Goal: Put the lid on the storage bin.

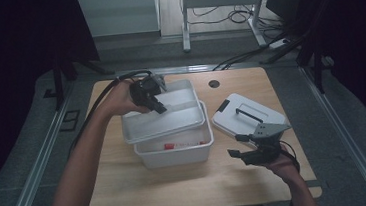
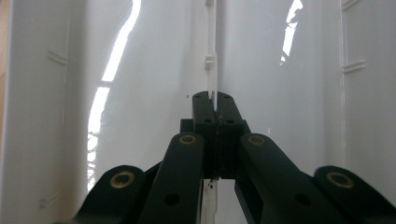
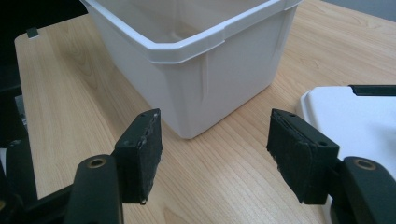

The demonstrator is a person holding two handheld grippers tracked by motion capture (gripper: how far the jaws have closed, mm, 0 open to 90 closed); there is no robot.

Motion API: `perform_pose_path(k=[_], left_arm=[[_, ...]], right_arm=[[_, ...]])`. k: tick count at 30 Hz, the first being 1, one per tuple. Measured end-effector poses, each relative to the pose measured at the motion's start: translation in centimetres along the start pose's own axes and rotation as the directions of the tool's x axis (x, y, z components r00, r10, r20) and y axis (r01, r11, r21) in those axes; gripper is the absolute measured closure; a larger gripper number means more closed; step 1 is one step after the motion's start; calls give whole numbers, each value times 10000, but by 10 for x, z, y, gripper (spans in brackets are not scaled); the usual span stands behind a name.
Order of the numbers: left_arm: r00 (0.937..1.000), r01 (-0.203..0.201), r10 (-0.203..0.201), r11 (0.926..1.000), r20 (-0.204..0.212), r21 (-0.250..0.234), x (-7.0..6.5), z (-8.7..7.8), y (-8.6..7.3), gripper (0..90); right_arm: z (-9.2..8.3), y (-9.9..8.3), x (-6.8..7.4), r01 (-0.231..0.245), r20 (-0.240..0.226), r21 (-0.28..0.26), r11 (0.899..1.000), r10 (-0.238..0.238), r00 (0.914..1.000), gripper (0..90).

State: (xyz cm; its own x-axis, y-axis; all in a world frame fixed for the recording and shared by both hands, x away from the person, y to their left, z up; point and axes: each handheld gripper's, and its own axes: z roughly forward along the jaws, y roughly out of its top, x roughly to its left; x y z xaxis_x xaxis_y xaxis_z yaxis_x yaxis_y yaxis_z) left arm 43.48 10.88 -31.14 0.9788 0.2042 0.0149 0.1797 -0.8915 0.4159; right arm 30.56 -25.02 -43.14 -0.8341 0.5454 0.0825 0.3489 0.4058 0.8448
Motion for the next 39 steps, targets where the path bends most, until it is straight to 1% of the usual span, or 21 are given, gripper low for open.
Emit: perform_pose_path(k=[2, 3, 6, 7, 12, 15, 18, 20, 24, 25, 28, 35, 39], left_arm=[[10000, 6, -6, 10000, -14, 95, 0, 3, 2, 894], [10000, -12, 13, 9997, -33, 245, 1, 5, 4, 894], [10000, -47, 46, 9994, 30, 342, 0, 9, 9, 894], [9998, -211, 208, 9987, 68, 473, 1, 9, 11, 894], [9992, -364, 355, 9979, 180, 539, 0, 15, 18, 894], [9989, -443, 433, 9964, 155, 725, -1, 20, 19, 894], [9983, -503, 482, 9964, 322, 681, -2, 25, 20, 894], [9977, -552, 527, 9966, 423, 617, -3, 29, 20, 894], [9971, -562, 521, 9957, 561, 740, -5, 38, 18, 894], [9966, -635, 594, 9953, 578, 728, -5, 40, 18, 894], [9962, -642, 594, 9951, 644, 757, -5, 45, 17, 893], [9954, -569, 521, 9966, 799, 590, -6, 53, 10, 892], [9942, -676, 619, 9957, 875, 638, -6, 56, 7, 891]], right_arm=[[0, 0, -1, -4, 7, -7, 10000, 4, 10000, 352], [0, 0, -1, -12, 5, -10, 10000, 12, 10000, 352], [0, -1, -1, -36, 35, -15, 10000, 36, 10000, 353], [0, -1, -2, -41, 36, -8, 10000, 41, 10000, 353], [-1, -2, -2, -60, 65, -13, 10000, 61, 10000, 353], [-1, -2, -3, -84, 69, -8, 10000, 84, 9999, 353], [-1, -3, -3, -80, 82, -1, 10000, 80, 9999, 353], [-1, -3, -3, -82, 86, 10, 10000, 82, 9999, 353], [0, -3, -3, -76, 84, 15, 10000, 76, 9999, 354], [0, -3, -3, -80, 85, 17, 10000, 79, 9999, 354], [0, -3, -4, -89, 91, 33, 10000, 88, 9999, 354], [2, -5, -5, -139, 110, 70, 9999, 138, 9998, 353], [2, -5, -6, -168, 103, 105, 9998, 167, 9998, 353]])
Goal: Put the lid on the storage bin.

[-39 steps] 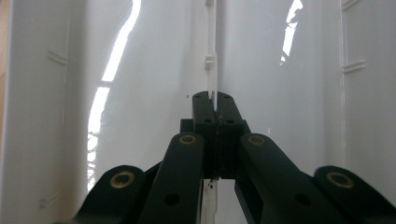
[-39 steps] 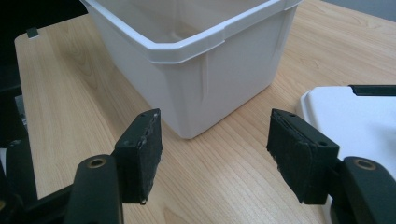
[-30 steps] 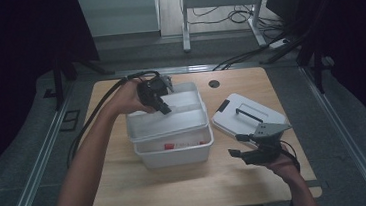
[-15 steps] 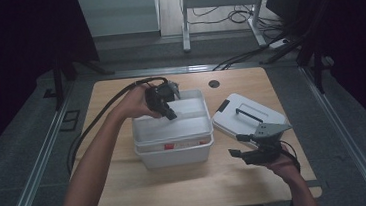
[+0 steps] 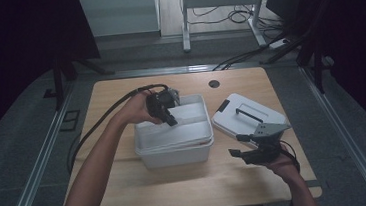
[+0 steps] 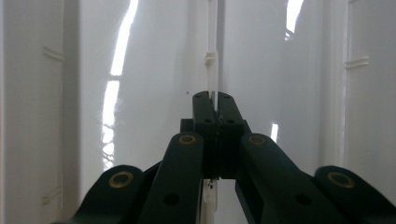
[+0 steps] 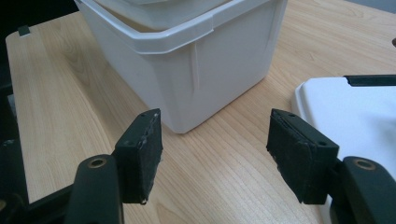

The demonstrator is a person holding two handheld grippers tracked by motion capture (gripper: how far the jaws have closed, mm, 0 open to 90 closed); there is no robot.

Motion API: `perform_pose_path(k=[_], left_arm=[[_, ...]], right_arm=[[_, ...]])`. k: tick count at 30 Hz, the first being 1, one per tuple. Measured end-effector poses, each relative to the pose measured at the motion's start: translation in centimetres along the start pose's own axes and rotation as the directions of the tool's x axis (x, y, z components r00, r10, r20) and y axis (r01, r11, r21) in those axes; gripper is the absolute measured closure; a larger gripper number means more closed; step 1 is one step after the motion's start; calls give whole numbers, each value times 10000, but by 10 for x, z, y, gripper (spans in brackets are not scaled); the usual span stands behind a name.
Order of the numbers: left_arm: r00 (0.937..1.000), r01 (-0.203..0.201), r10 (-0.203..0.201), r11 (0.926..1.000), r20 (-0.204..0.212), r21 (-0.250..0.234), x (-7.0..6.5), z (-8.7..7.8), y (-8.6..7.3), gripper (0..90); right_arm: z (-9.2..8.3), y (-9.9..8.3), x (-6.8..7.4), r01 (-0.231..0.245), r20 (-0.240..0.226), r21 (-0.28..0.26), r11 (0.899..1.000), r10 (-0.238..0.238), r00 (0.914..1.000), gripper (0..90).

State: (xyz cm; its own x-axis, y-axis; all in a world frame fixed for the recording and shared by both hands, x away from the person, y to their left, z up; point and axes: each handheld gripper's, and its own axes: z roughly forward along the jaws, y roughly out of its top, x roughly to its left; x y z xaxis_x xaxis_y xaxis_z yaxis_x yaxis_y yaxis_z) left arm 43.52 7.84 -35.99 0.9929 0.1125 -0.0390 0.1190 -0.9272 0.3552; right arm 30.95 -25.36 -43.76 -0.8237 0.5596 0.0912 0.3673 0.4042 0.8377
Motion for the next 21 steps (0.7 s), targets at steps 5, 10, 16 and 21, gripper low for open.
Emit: perform_pose_path(k=[5, 10, 16, 21], left_arm=[[10000, -81, 81, 9998, 21, 158, 0, 4, 0, 891], [10000, -10, 9, 9999, 9, 148, 0, 8, 0, 798], [9933, 393, -456, 9974, -1057, -607, -2, -3, -4, 498], [9811, 770, -961, 9902, -1681, -1167, -8, -29, -21, 417]], right_arm=[[1, -1, 0, -2, 8, 42, 10000, 2, 10000, 353], [1, -2, -2, -34, 42, 61, 10000, 34, 10000, 353], [-1, -2, -3, -57, 100, 14, 10000, 57, 9999, 354], [-3, -2, -4, -9, 190, 42, 10000, 8, 9998, 353]])
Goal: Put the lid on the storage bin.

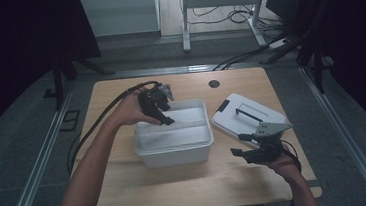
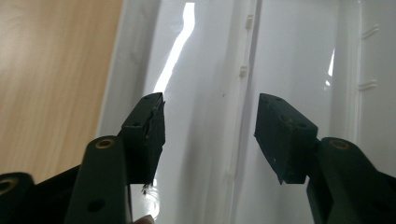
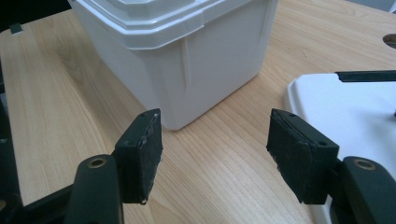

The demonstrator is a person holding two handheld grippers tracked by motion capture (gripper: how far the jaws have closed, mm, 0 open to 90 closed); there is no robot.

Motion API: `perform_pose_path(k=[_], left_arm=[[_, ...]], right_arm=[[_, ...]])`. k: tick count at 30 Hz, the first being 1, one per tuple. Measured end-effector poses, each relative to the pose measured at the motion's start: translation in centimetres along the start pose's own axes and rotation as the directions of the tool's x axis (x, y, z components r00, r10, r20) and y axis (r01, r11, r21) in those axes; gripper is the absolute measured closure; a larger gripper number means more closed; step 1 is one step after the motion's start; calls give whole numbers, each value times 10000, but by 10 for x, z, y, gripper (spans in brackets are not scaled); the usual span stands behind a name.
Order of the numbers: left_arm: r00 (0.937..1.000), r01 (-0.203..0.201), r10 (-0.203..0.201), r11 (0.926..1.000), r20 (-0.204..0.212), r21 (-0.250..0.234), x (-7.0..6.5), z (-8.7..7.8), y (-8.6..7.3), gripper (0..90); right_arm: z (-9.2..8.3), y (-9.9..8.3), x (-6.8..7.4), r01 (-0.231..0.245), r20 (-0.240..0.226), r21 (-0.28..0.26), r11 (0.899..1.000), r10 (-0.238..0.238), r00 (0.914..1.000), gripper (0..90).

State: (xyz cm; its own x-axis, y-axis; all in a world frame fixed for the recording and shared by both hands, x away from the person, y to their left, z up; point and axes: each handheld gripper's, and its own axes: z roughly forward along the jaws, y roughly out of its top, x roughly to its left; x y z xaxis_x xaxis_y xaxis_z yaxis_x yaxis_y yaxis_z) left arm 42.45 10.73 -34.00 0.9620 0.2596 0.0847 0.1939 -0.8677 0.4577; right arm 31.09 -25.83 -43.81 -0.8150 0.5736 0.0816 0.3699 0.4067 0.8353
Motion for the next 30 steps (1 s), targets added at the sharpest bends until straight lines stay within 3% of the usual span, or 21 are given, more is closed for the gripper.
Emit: perform_pose_path(k=[5, 9, 14, 20, 26, 30], left_arm=[[9971, 625, -652, 9956, -379, -696, -2, -25, -29, 408], [9892, 1191, -1272, 9870, -722, -1076, -6, -39, -58, 397], [9798, 1648, -1784, 9763, -905, -1406, -10, -46, -85, 386], [9696, 2007, -2189, 9672, -1095, -1558, -15, -49, -111, 381], [9511, 2474, -2738, 9525, -1430, -1778, -24, -45, -139, 367], [9321, 2830, -3148, 9417, -1794, -1817, -32, -38, -165, 368]], right_arm=[[-2, 0, -5, 18, 186, 81, 10000, -19, 9998, 353], [-2, 1, -11, 66, 359, 177, 9998, -72, 9993, 352], [0, 0, -20, -84, 561, 409, 9991, 61, 9984, 353], [2, 5, -32, 176, 938, 1140, 9933, -284, 9952, 353], [-3, 17, -44, 502, 1232, 1786, 9826, -730, 9897, 361], [-6, 27, -53, 671, 1440, 2326, 9703, -1026, 9842, 379]])
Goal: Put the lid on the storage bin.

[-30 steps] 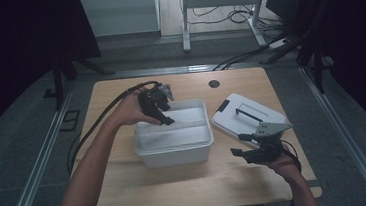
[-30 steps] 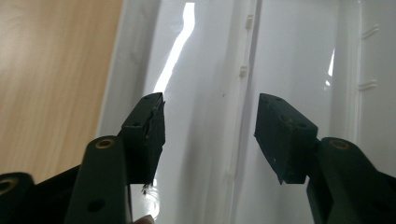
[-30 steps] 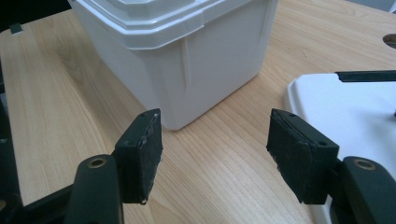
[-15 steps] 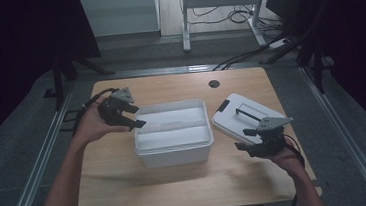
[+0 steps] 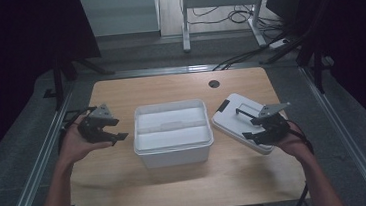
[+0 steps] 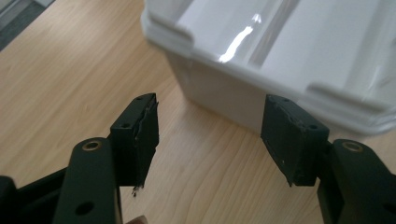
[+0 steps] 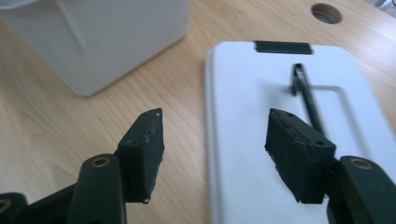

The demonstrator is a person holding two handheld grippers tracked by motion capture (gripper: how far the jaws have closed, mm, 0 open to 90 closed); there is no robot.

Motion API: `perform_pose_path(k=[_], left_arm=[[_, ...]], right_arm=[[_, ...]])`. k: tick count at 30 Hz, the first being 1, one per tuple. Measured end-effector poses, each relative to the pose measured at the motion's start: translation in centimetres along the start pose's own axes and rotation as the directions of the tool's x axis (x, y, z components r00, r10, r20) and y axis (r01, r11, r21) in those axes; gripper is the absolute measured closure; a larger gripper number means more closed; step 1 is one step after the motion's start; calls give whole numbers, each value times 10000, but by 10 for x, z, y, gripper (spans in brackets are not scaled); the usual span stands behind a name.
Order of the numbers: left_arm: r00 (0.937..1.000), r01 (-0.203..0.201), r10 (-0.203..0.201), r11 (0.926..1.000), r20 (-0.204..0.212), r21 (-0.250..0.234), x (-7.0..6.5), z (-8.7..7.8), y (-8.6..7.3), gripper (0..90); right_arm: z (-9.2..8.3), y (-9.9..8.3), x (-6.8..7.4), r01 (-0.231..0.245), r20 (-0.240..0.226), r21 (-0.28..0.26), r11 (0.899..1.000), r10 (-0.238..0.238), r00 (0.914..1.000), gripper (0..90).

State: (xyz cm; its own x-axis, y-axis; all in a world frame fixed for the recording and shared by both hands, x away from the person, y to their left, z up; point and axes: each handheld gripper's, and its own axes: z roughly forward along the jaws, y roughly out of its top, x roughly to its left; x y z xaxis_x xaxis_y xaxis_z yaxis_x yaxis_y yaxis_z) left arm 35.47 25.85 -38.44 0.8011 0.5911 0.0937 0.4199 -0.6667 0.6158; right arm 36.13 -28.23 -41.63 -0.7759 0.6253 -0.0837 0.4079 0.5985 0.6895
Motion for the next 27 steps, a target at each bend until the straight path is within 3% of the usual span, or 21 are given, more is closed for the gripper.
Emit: perform_pose_path(k=[3, 9, 14, 22, 27], left_arm=[[9995, 321, -321, 9995, -75, 33, 0, 4, -18, 367], [9978, 644, -639, 9975, -170, 288, -1, 17, -44, 365], [9964, 850, -845, 9952, -116, 484, -3, 32, -59, 366], [9952, 970, -975, 9933, 52, 632, -10, 55, -73, 367], [9957, 920, -922, 9909, -28, 981, -15, 67, -76, 365]], right_arm=[[-1, 10, -10, 302, 68, 665, 9973, -307, 9995, 392], [5, 25, -25, 540, 352, 1510, 9871, -600, 9976, 411], [17, 38, -36, 660, 472, 2377, 9691, -794, 9957, 439], [41, 54, -50, 737, 386, 3721, 9253, -948, 9948, 501], [61, 57, -61, 745, 447, 4654, 8820, -1075, 9932, 541]])
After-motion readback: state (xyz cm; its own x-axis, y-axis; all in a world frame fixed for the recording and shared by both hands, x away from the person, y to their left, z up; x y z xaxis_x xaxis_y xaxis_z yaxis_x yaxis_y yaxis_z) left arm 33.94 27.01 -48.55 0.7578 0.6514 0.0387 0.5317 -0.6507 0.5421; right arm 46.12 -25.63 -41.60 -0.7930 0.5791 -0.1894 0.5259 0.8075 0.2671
